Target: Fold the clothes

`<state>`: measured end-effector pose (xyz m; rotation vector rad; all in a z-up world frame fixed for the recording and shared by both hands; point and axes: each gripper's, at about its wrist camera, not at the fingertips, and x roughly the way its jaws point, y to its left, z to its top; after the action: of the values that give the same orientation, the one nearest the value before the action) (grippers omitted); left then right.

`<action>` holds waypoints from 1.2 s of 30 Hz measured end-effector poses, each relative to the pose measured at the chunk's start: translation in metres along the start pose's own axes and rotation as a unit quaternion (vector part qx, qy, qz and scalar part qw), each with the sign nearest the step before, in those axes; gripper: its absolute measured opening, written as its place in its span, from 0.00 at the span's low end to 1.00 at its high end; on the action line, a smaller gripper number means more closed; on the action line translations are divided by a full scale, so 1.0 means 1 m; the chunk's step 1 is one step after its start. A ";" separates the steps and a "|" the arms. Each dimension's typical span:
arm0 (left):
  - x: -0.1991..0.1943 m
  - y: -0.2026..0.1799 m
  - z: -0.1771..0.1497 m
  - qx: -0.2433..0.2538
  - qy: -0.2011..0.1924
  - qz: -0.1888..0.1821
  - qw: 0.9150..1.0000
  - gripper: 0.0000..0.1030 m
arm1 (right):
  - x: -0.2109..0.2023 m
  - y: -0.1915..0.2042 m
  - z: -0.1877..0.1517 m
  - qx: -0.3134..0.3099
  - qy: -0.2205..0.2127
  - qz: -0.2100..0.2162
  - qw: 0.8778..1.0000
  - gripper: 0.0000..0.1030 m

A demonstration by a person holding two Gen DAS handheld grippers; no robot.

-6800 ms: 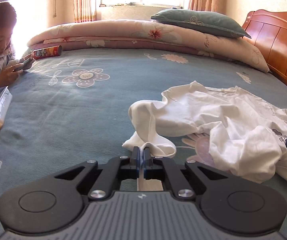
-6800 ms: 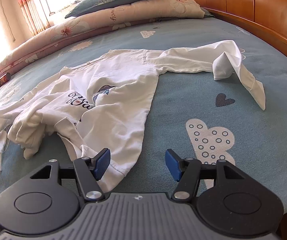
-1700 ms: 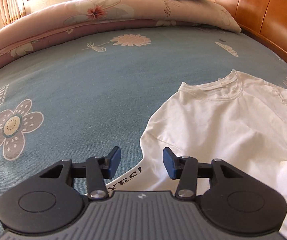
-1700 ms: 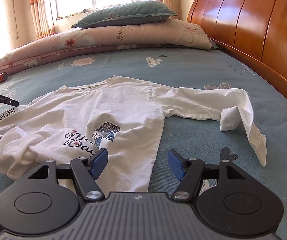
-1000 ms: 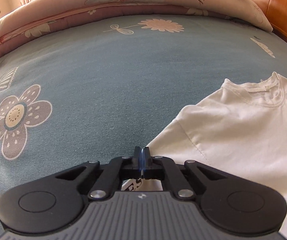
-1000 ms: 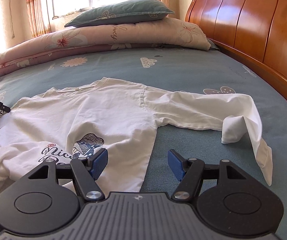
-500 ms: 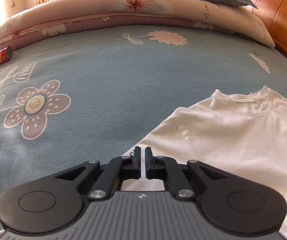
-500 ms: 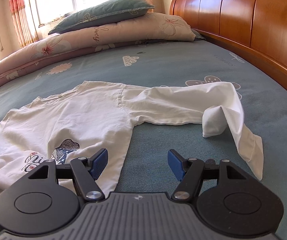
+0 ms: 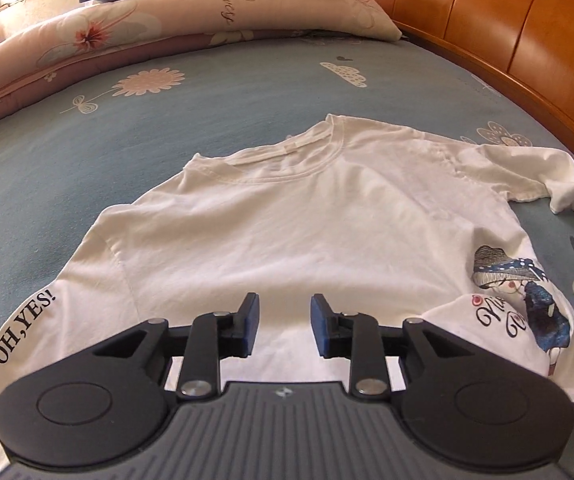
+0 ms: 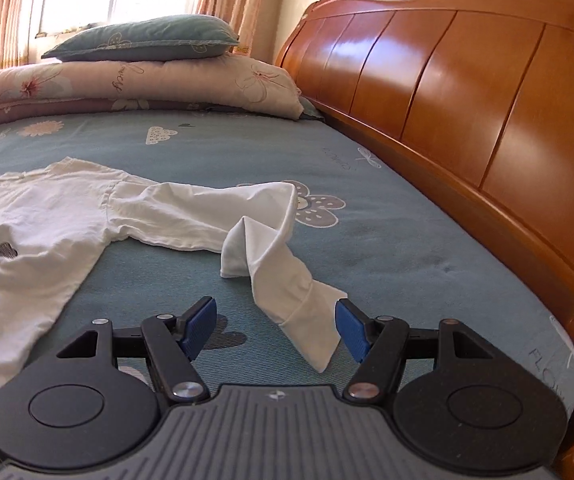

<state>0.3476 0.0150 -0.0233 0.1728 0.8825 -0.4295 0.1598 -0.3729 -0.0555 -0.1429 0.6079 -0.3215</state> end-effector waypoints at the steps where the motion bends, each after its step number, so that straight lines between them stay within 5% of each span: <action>1: 0.000 -0.007 0.001 0.007 0.002 -0.001 1.000 0.28 | 0.007 0.000 -0.003 -0.022 0.001 -0.003 1.000 0.66; 5: 0.003 -0.031 0.008 0.022 0.010 -0.005 1.000 0.29 | 0.038 -0.002 -0.014 -0.072 0.023 0.009 0.997 0.53; 8: 0.006 -0.045 0.013 0.031 0.015 -0.005 0.999 0.30 | 0.052 -0.006 -0.020 -0.094 0.023 0.006 0.995 0.31; 10: 0.009 -0.053 0.016 0.038 0.020 -0.005 0.999 0.30 | 0.054 -0.013 -0.018 -0.084 0.020 0.011 0.996 0.14; 15: 0.019 -0.074 0.023 0.056 0.034 -0.007 0.998 0.37 | 0.044 -0.057 0.003 0.002 0.014 0.061 0.998 0.05; 20: 0.027 -0.092 0.026 0.071 0.042 -0.016 0.996 0.39 | 0.046 -0.125 0.024 0.139 0.004 0.112 0.984 0.04; 24: 0.028 -0.098 0.027 0.074 0.045 -0.016 0.996 0.39 | 0.074 -0.170 0.038 0.209 0.017 0.104 0.972 0.04; 27: 0.027 -0.100 0.028 0.076 0.048 -0.012 0.996 0.39 | 0.109 -0.204 0.039 0.288 0.050 0.101 0.951 0.04; 30: 0.026 -0.099 0.030 0.076 0.051 -0.004 0.996 0.39 | 0.148 -0.234 0.033 0.347 0.072 0.067 0.933 0.08; 33: 0.027 -0.097 0.032 0.072 0.054 0.002 0.996 0.39 | 0.167 -0.246 0.031 0.359 0.071 0.022 0.930 0.27; 36: 0.029 -0.098 0.033 0.076 0.056 0.000 0.996 0.40 | 0.171 -0.252 0.022 0.378 0.067 0.000 0.923 0.30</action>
<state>0.3445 -0.0923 -0.0224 0.3386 0.9596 -0.4899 0.2405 -0.6671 -0.0728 0.6282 0.5819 -0.5478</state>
